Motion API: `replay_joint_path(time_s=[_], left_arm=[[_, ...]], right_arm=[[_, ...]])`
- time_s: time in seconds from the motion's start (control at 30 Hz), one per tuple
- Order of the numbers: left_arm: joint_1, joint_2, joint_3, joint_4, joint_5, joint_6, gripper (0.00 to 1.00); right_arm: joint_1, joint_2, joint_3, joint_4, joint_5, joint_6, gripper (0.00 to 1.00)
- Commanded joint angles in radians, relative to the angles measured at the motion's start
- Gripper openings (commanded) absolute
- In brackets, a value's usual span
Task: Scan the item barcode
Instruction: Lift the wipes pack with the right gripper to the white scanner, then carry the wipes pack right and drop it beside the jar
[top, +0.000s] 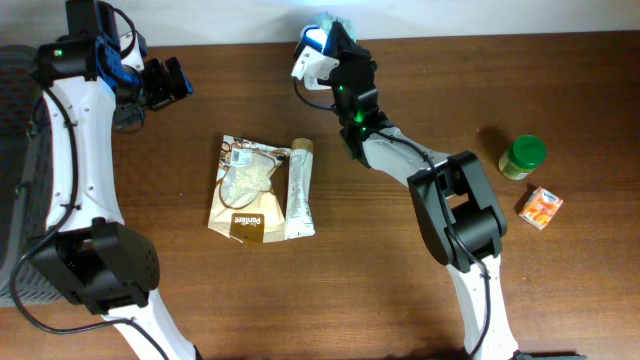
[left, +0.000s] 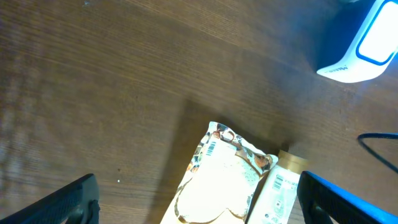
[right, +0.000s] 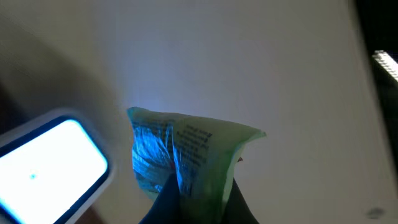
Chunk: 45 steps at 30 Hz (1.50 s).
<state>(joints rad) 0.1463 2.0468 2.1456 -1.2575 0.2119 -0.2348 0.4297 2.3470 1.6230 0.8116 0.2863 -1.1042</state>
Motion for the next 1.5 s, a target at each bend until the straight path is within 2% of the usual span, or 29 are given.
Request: replay_joint_path(time_s=[0.0,0.1,0.2,0.33,0.4,0.53,0.63,0.73,0.9,1.03,1.17,1.3,1.47], left_arm=[[0.004,0.004,-0.002,-0.002,0.000,0.005,0.99],[0.003,0.004,-0.002,-0.001,0.000,0.005,0.99],[0.003,0.004,-0.002,-0.001,0.000,0.005,0.99],[0.003,0.004,-0.002,-0.001,0.000,0.005,0.99],[0.003,0.004,-0.002,-0.001,0.000,0.005,0.99],[0.003,0.004,-0.002,-0.001,0.000,0.005,0.99],[0.004,0.004,-0.002,-0.001,0.000,0.005,0.99],[0.003,0.004,-0.002,-0.001,0.000,0.005,0.99],[0.003,0.004,-0.002,-0.001,0.000,0.005,0.99],[0.003,0.004,-0.002,-0.001,0.000,0.005,0.99],[0.004,0.004,-0.002,-0.001,0.000,0.005,0.99],[0.003,0.004,-0.002,-0.001,0.000,0.005,0.99],[0.003,0.004,-0.002,-0.001,0.000,0.005,0.99]], right_arm=[[0.044,-0.009,0.010,0.056,-0.014,0.004,0.04],[0.058,-0.082,0.010,-0.004,-0.013,0.218,0.04],[0.064,-0.161,0.010,-0.107,0.003,0.287,0.04],[0.064,-0.309,0.010,-0.292,0.068,0.525,0.04],[0.068,-0.410,0.010,-0.468,0.065,0.689,0.04],[0.067,-0.611,0.010,-0.888,0.062,1.152,0.04],[0.066,-0.719,0.010,-1.159,0.062,1.349,0.04],[0.063,-0.824,0.010,-1.434,0.063,1.429,0.04],[-0.024,-0.851,0.010,-1.697,0.057,1.510,0.04],[-0.163,-0.822,-0.019,-1.838,-0.011,1.559,0.04],[-0.290,-0.779,-0.101,-1.846,-0.101,1.558,0.04],[-0.438,-0.696,-0.257,-1.781,-0.235,1.554,0.04],[-0.565,-0.623,-0.365,-1.710,-0.195,1.558,0.04]])
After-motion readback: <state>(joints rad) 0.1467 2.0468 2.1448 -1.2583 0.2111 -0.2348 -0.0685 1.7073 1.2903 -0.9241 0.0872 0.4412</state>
